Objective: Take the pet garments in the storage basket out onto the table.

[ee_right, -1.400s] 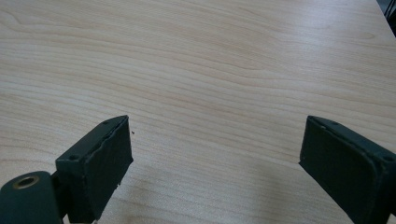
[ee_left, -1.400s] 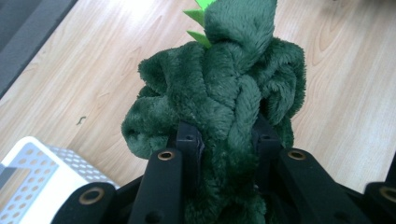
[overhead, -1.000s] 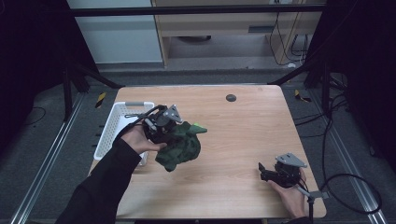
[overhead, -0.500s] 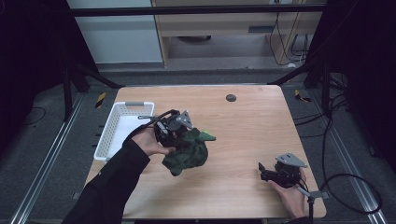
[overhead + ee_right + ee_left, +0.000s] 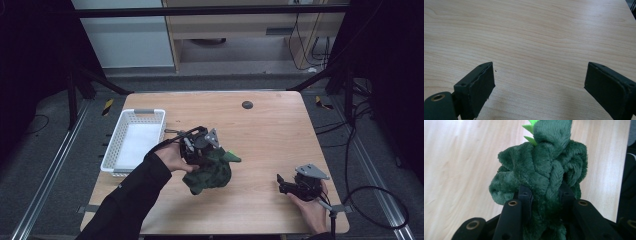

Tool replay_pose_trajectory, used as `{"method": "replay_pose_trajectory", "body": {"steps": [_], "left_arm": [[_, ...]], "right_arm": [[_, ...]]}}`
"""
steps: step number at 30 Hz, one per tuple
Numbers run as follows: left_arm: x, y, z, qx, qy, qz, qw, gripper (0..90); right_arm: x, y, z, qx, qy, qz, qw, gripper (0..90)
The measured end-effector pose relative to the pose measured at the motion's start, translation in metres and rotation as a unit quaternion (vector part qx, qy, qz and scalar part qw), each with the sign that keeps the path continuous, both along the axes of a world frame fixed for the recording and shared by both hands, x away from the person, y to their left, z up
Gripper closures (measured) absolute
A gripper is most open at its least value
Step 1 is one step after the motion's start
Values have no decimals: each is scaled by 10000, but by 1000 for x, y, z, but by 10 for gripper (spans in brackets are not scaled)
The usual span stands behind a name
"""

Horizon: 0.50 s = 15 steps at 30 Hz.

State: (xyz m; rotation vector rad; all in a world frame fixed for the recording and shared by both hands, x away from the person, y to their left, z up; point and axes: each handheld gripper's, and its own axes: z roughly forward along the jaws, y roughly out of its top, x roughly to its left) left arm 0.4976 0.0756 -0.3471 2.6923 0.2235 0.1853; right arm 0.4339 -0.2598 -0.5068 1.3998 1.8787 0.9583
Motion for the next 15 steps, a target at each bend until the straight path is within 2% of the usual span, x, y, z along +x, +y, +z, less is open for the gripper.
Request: {"method": "replay_pose_trajectory", "body": {"steps": [2,6,9,11,15], "left_arm": [[-1,-4,-7,105,42,-70,9999,703],[-1,-11,-19,122,157,-210,9996,703],[-1,-16,-27,256,217,-328,9989,702],[-1,-20,-32,340,192,-373,9985,702],[-2,-27,-39,376,174,-508,9978,702]], "right_arm": [[0,0,0,2,-2,-1,10000,91],[0,0,0,-1,-3,-2,10000,91],[0,0,0,-1,-8,6,10000,91],[0,0,0,-2,-12,7,10000,91],[0,0,0,-4,-13,1,10000,91]]}}
